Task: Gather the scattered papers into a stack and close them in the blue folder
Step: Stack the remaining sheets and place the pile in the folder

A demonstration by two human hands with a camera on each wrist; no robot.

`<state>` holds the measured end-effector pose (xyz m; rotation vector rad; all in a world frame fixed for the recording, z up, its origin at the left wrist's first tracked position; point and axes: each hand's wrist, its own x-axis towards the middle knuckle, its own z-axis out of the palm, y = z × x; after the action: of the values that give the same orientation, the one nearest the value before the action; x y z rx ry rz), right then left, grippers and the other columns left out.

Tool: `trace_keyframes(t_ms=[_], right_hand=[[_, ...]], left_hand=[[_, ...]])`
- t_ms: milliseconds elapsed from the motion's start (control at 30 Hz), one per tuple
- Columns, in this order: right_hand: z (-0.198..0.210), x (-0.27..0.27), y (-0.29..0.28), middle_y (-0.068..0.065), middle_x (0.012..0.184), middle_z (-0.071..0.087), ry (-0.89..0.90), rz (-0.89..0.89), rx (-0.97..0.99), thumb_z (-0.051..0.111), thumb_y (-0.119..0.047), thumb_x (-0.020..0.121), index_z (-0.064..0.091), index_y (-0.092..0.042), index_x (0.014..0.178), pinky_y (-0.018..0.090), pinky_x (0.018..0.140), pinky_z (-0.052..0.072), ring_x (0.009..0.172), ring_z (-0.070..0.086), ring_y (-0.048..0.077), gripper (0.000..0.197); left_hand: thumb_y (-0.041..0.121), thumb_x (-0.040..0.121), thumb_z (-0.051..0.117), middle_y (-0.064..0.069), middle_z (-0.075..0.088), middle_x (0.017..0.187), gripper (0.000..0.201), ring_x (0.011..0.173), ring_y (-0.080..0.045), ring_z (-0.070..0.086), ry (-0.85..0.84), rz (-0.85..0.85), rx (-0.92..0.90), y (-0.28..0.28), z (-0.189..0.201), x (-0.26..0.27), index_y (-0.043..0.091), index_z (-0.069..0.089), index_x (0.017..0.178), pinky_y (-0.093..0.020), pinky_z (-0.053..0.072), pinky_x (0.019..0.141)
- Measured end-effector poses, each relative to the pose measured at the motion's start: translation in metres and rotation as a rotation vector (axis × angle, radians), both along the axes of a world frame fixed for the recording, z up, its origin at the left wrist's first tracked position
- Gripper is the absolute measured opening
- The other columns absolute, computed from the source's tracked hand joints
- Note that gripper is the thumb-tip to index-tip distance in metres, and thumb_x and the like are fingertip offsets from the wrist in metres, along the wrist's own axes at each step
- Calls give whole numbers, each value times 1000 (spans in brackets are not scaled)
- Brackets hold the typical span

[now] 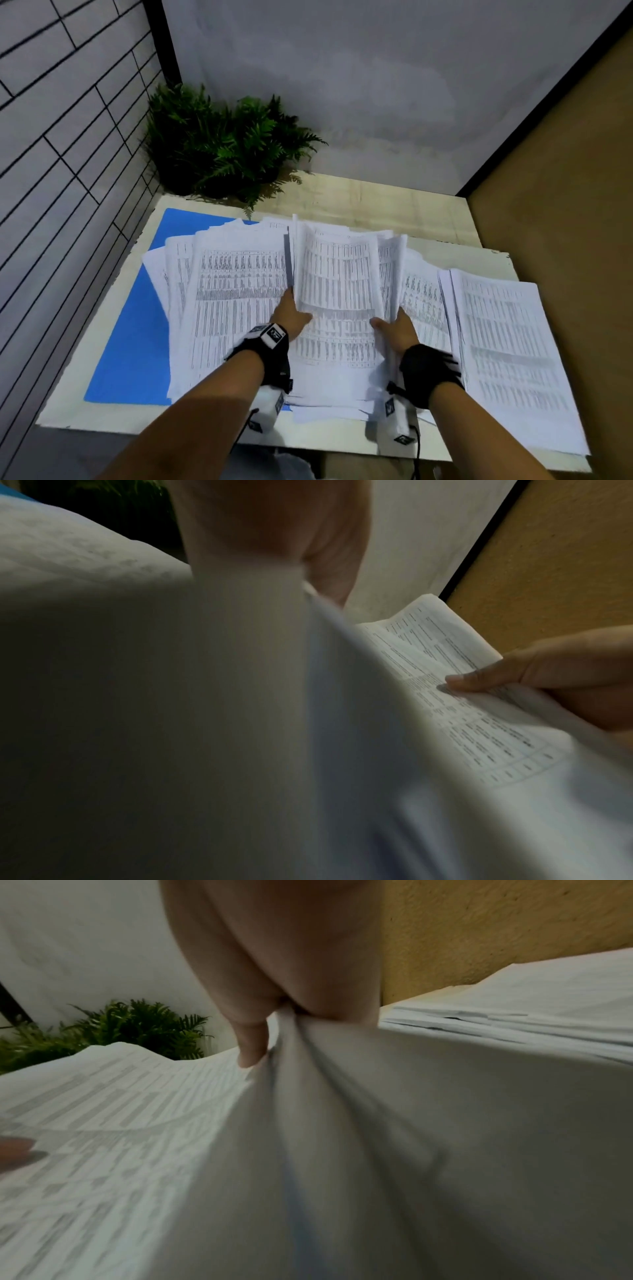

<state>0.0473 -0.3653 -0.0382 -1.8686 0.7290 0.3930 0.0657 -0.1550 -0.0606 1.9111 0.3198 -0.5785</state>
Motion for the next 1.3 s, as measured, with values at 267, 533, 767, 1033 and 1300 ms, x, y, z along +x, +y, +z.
trace_keyframes(t_ms=[267, 533, 767, 1033, 1300], right_hand=[[-8, -10, -15, 15, 111, 63, -17, 37, 40, 70, -7, 79, 51, -4, 115, 35, 86, 50, 106, 60, 33, 40], [41, -6, -36, 10, 109, 61, -289, -144, 343, 57, 10, 84, 52, -1, 117, 4, 48, 48, 59, 67, -3, 35], [104, 9, -33, 5, 61, 68, -501, 3, 390, 87, -28, 47, 63, -6, 72, 16, 53, 53, 58, 66, 17, 41], [157, 10, -3, -19, 85, 67, -722, 117, 416, 65, 13, 76, 53, -11, 106, 0, 57, 47, 61, 62, -19, 41], [166, 7, 28, -7, 74, 75, -764, 194, 404, 65, 10, 75, 65, -18, 84, 26, 73, 58, 72, 70, 2, 30]], left_hand=[[18, 81, 63, -5, 54, 79, 39, 66, -18, 52, 118, -86, -6, -19, -1, -3, -2, 50, 112, -28, 45, 65], [17, 80, 65, -7, 59, 109, 48, 104, -22, 54, 6, 47, -320, 0, 51, -16, 10, 44, 123, -33, 39, 93], [3, 78, 65, 11, 70, 68, 16, 66, 3, 66, -125, 92, -460, 11, 134, -22, 17, 58, 83, -14, 55, 68], [33, 22, 87, 12, 65, 91, 85, 84, 0, 63, -405, 109, -473, 44, 184, -26, 17, 57, 99, -32, 47, 93], [5, 75, 69, 13, 71, 74, 21, 69, 3, 67, -566, 192, -393, 33, 201, -28, 23, 62, 83, -39, 55, 84]])
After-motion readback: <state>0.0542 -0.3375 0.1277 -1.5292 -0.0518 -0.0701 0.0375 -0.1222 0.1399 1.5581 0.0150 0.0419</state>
